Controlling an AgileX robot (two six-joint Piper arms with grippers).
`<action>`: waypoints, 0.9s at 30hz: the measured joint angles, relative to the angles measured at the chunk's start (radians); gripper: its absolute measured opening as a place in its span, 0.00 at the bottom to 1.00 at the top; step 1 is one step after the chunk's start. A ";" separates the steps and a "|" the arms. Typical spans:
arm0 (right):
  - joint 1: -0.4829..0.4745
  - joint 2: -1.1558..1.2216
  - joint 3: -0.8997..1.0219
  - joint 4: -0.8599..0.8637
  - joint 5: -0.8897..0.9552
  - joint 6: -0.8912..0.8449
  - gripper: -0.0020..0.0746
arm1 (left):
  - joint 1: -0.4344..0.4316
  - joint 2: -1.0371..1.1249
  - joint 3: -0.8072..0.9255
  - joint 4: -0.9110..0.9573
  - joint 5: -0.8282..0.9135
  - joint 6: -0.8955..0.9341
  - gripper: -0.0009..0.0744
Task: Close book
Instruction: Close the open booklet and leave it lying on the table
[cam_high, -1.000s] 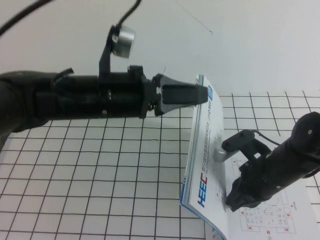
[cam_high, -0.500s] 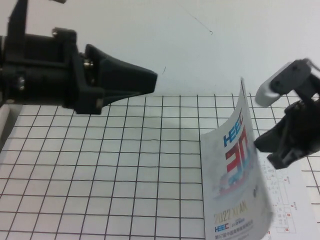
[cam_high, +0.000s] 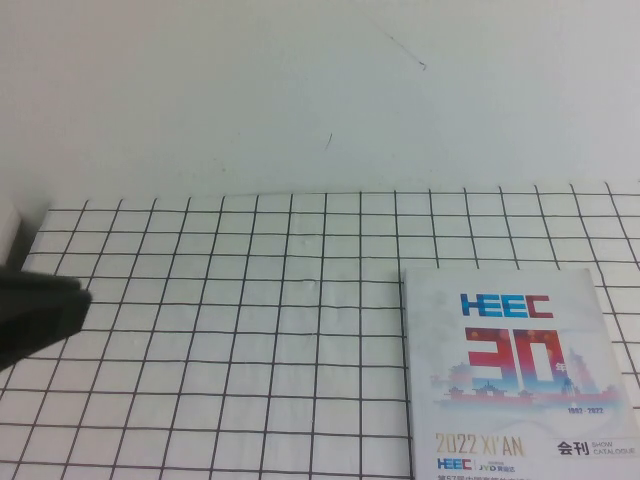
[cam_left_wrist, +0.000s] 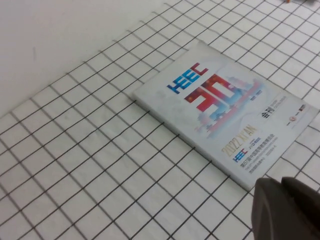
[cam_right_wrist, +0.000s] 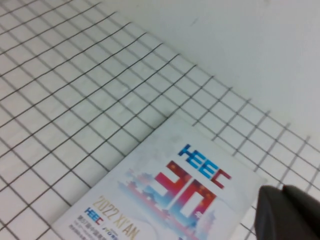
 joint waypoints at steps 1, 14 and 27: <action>0.000 -0.035 0.012 -0.033 0.003 0.025 0.02 | 0.000 -0.027 0.017 0.023 -0.006 -0.034 0.01; 0.000 -0.396 0.478 -0.195 -0.328 0.224 0.02 | 0.000 -0.358 0.605 0.120 -0.456 -0.224 0.01; 0.000 -0.401 0.745 -0.218 -0.532 0.226 0.02 | 0.000 -0.368 0.935 0.120 -0.764 -0.212 0.01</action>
